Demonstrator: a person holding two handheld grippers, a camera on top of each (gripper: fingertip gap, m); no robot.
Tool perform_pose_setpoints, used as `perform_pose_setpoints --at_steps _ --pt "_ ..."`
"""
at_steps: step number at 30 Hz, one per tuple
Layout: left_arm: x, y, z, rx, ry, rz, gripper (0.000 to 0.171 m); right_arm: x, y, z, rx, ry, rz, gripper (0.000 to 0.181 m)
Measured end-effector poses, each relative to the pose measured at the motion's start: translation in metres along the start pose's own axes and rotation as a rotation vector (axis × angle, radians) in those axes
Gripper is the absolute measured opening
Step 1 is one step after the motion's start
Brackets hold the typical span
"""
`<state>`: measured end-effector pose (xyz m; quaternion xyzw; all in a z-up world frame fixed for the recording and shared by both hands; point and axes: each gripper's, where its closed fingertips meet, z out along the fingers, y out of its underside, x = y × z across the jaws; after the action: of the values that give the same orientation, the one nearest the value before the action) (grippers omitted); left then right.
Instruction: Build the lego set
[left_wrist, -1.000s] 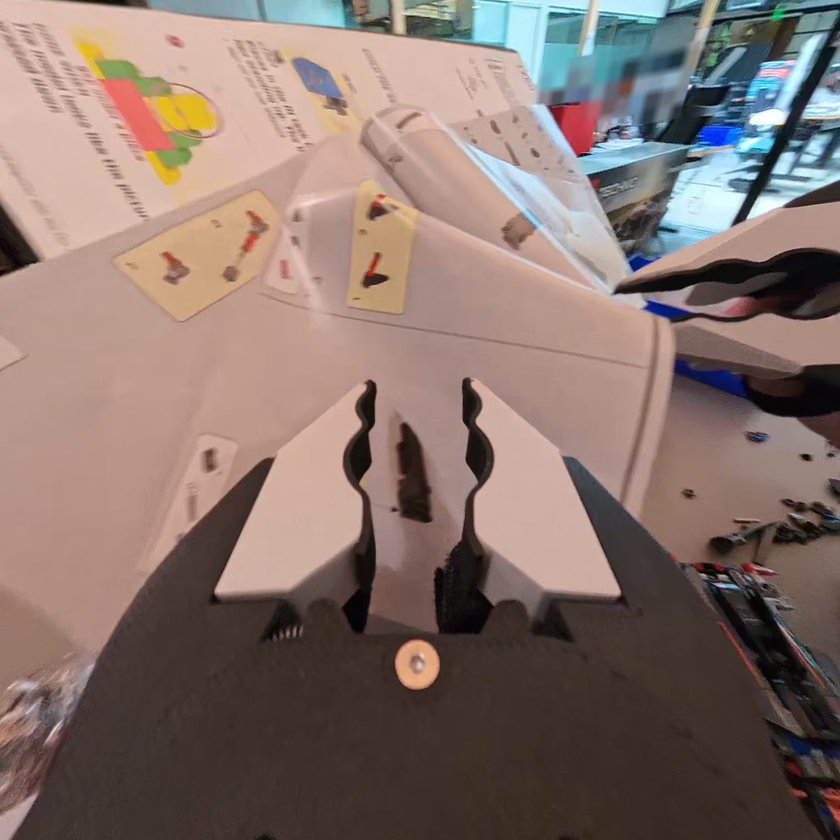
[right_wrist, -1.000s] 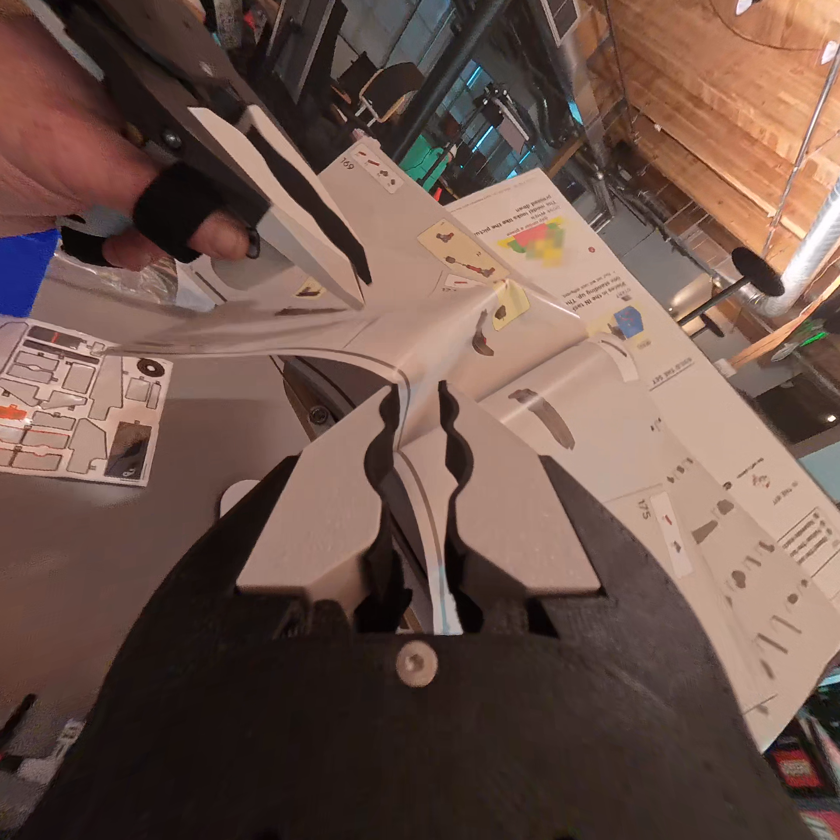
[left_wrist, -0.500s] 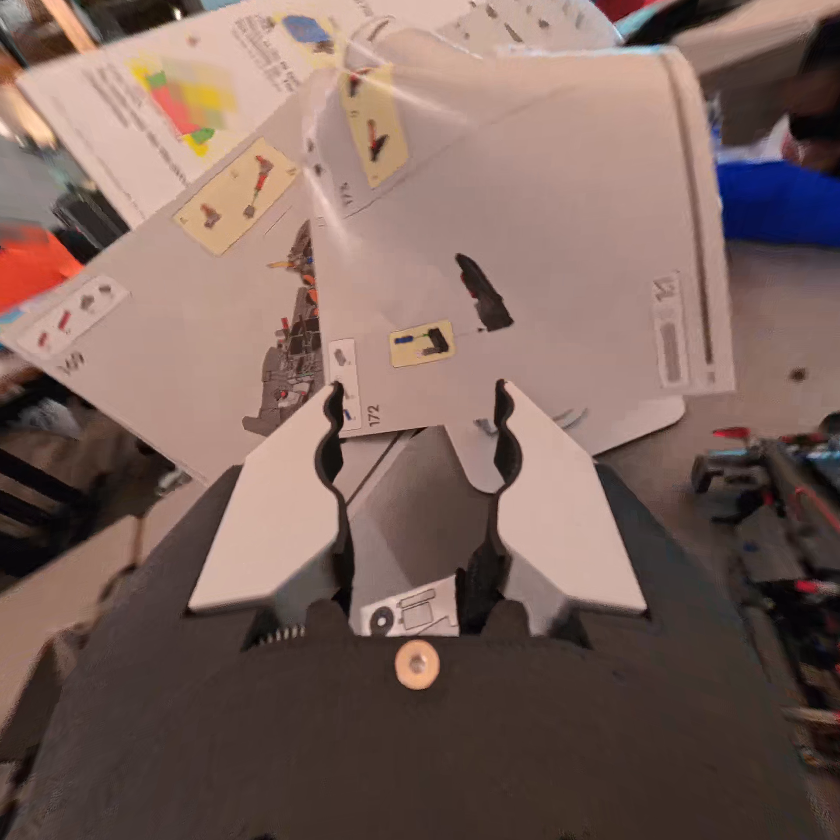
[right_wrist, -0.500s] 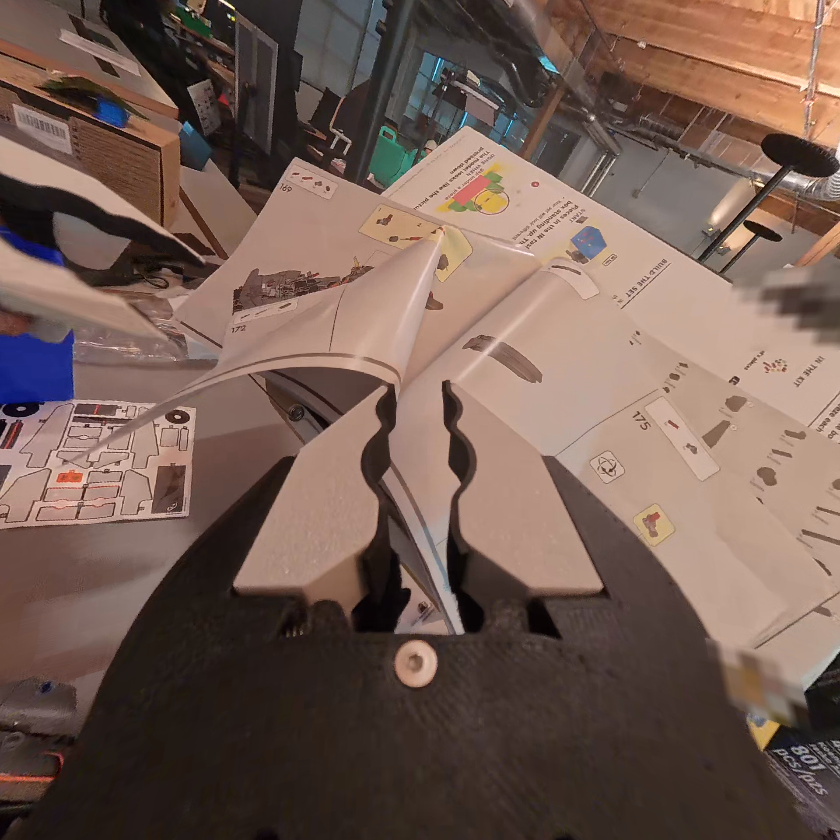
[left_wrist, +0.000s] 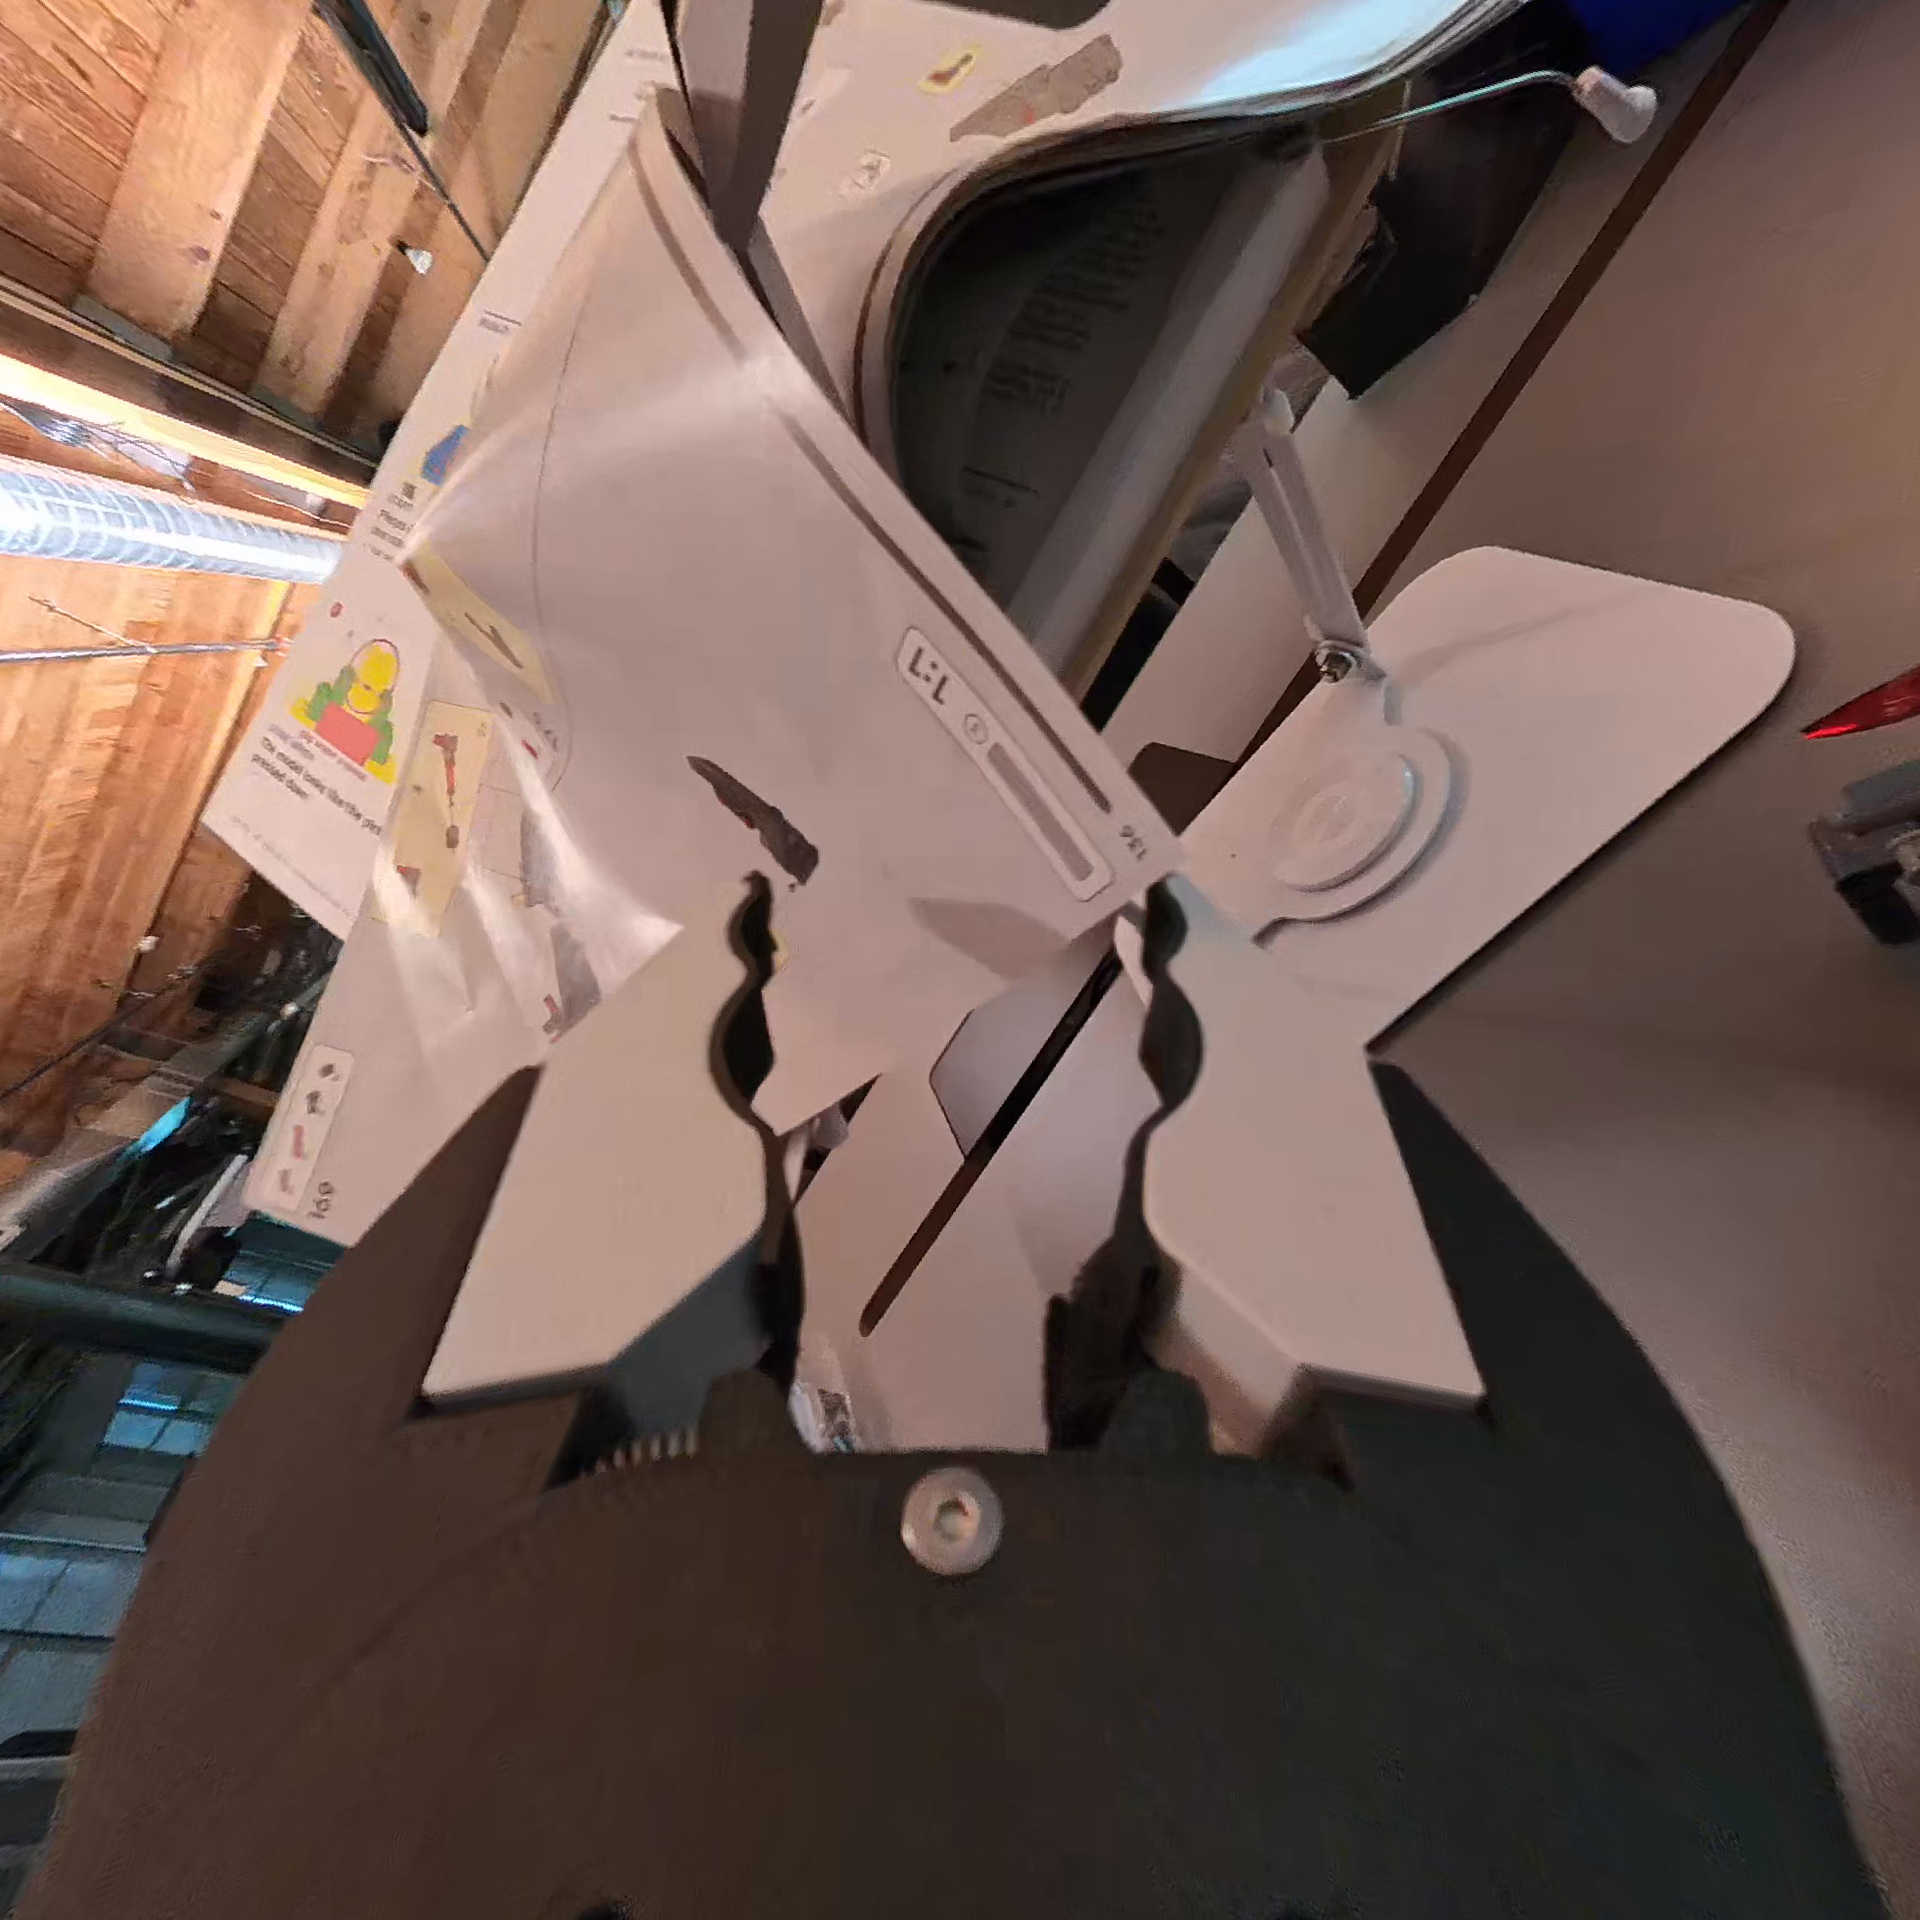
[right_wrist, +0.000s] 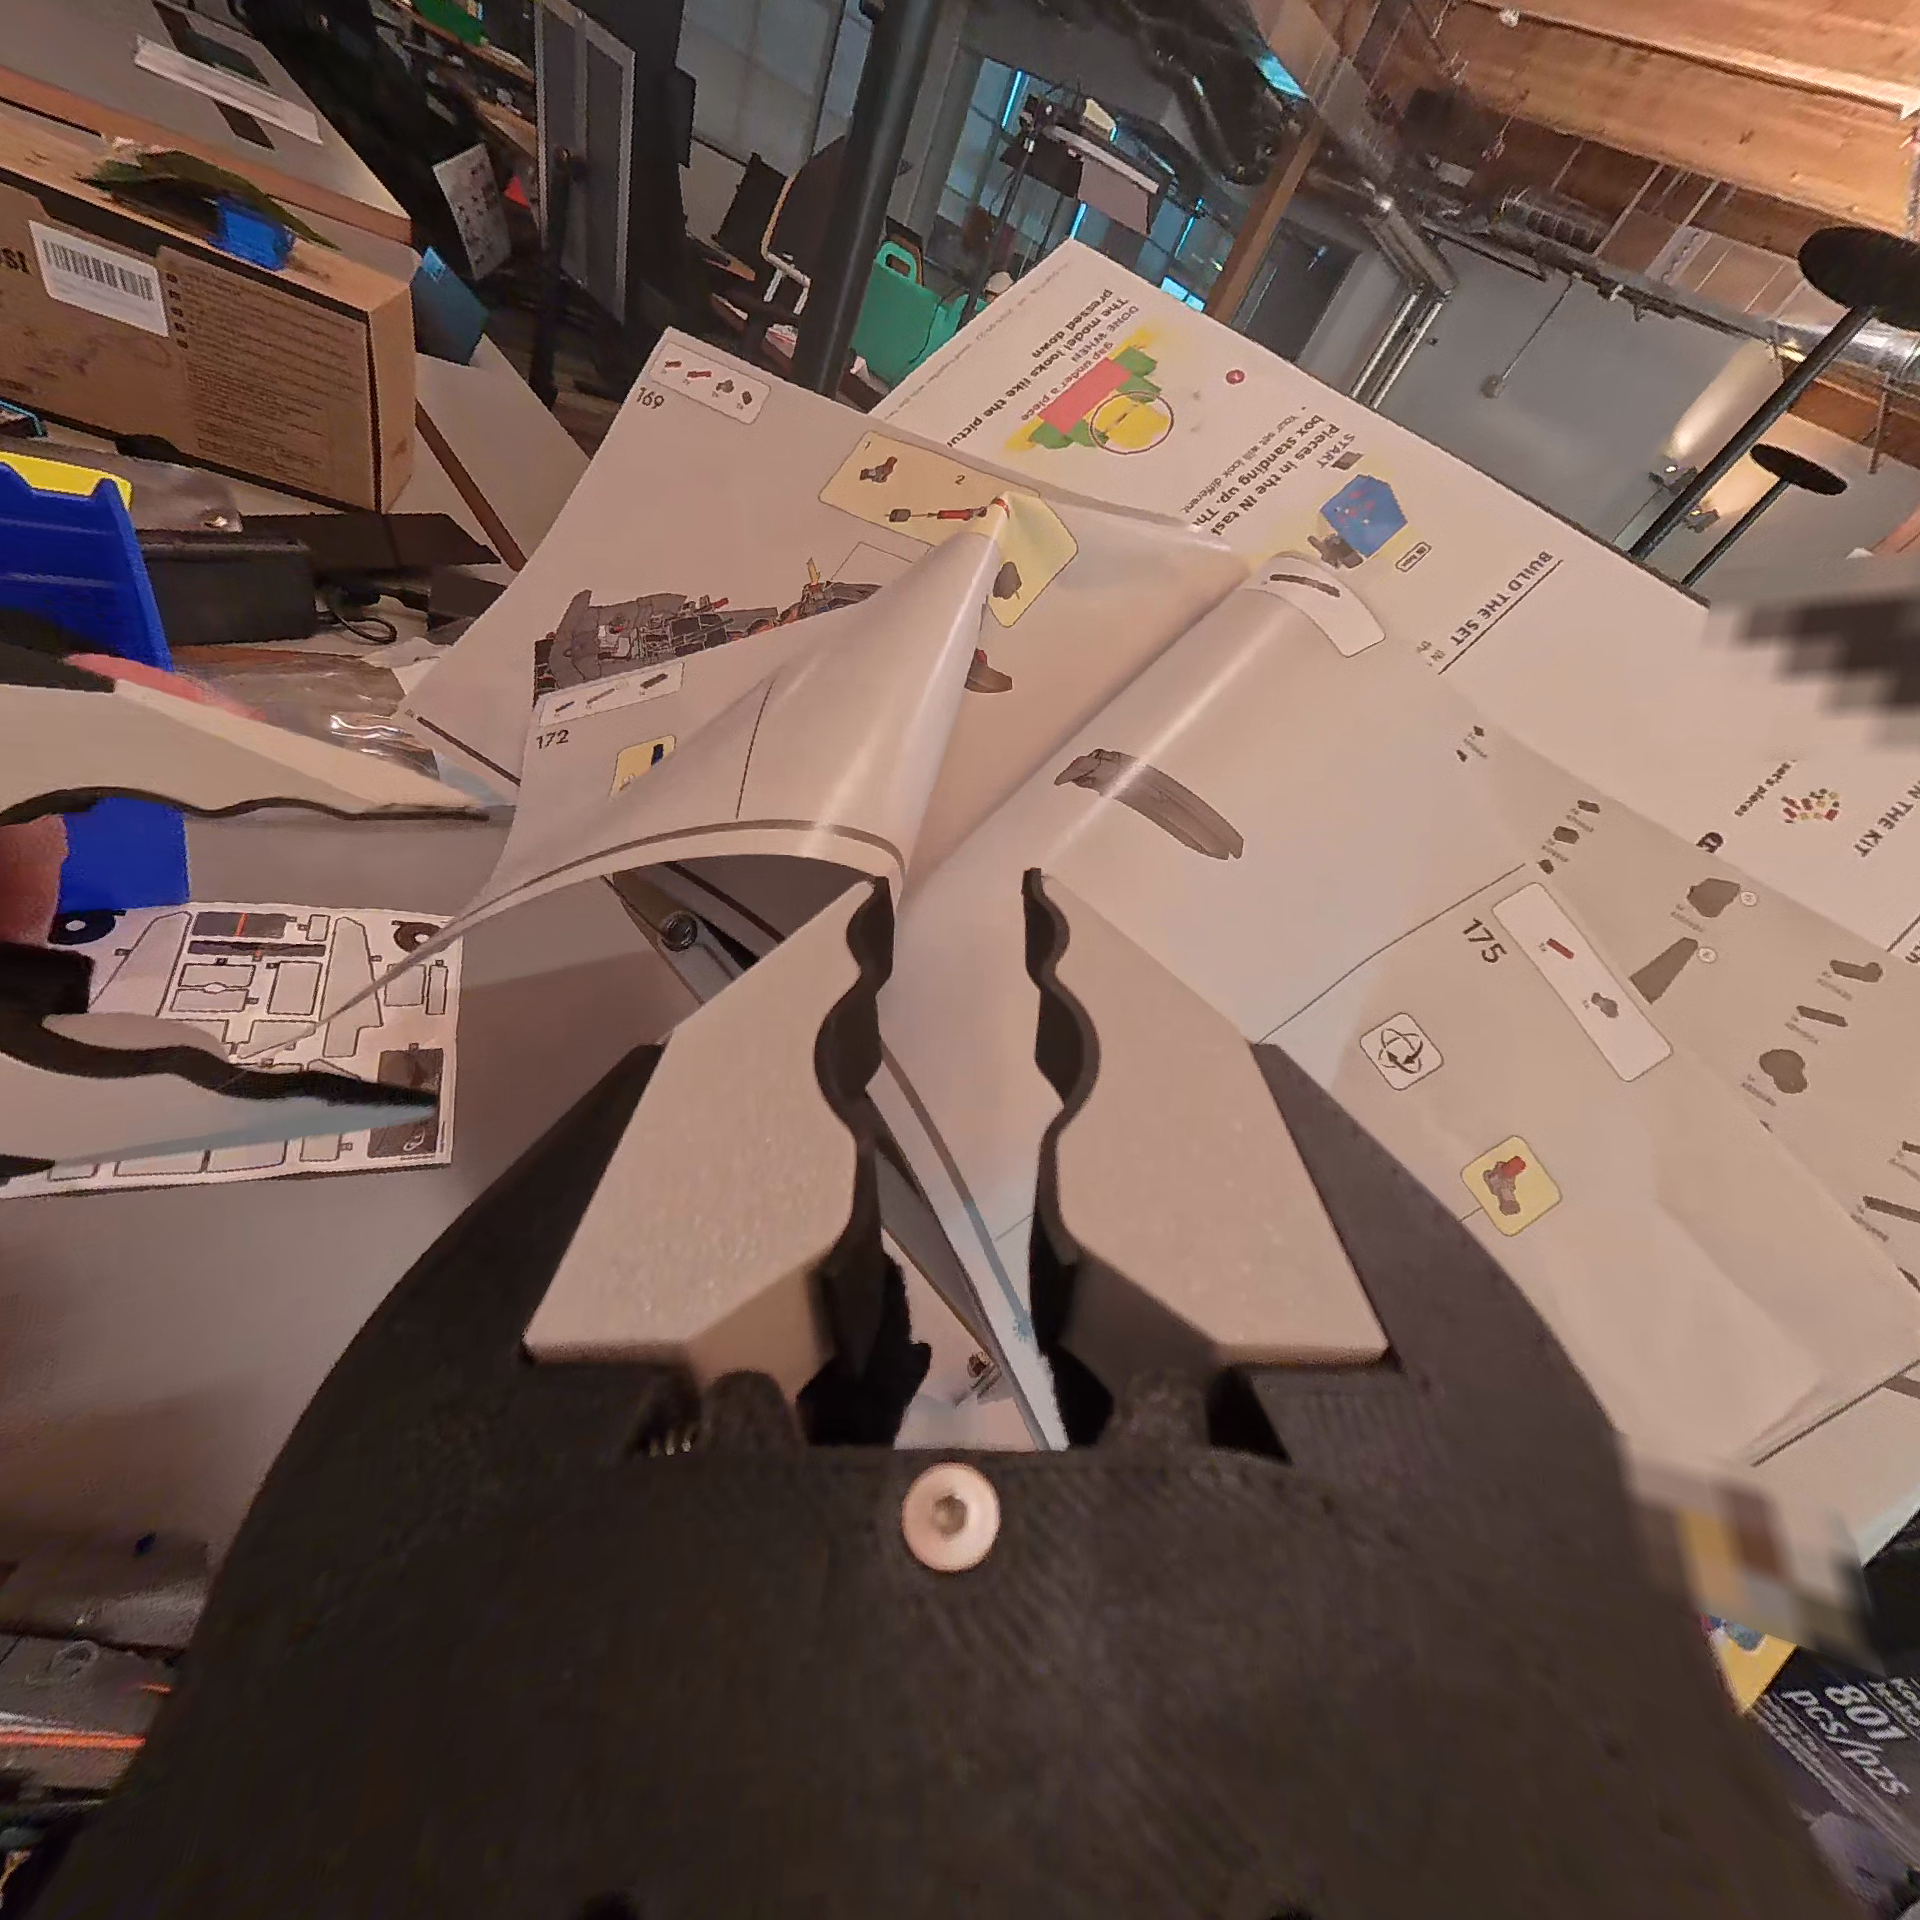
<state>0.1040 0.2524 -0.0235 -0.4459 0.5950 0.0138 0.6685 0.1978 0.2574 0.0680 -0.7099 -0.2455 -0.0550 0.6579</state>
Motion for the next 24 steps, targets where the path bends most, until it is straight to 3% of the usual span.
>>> perform_pose_setpoints --at_steps 5,11,13,17,21,23,24 --pt "-0.026 -0.027 -0.020 0.066 -0.098 0.016 0.001 -0.002 0.001 0.000 -0.007 -0.015 0.003 0.028" --pt "-0.053 -0.054 -0.025 0.063 -0.158 0.066 0.000 -0.007 -0.010 -0.015 0.018 0.004 -0.069 0.041" --pt "-0.068 -0.071 -0.031 0.085 -0.207 0.116 0.000 -0.013 -0.017 -0.026 0.022 0.017 -0.184 0.052" --pt "-0.089 -0.098 -0.037 0.102 -0.237 0.200 0.000 -0.035 -0.045 -0.049 0.074 0.061 -0.456 0.056" --pt "-0.094 -0.125 -0.038 0.130 -0.218 0.325 0.000 -0.050 -0.072 -0.052 0.114 0.071 -0.603 0.040" --pt "-0.098 -0.138 -0.038 0.146 -0.218 0.342 0.000 -0.051 -0.074 -0.047 0.089 0.060 -0.638 0.000" --pt "-0.099 -0.142 -0.038 0.146 -0.212 0.339 0.003 -0.048 -0.075 -0.046 0.080 0.065 -0.630 0.000"
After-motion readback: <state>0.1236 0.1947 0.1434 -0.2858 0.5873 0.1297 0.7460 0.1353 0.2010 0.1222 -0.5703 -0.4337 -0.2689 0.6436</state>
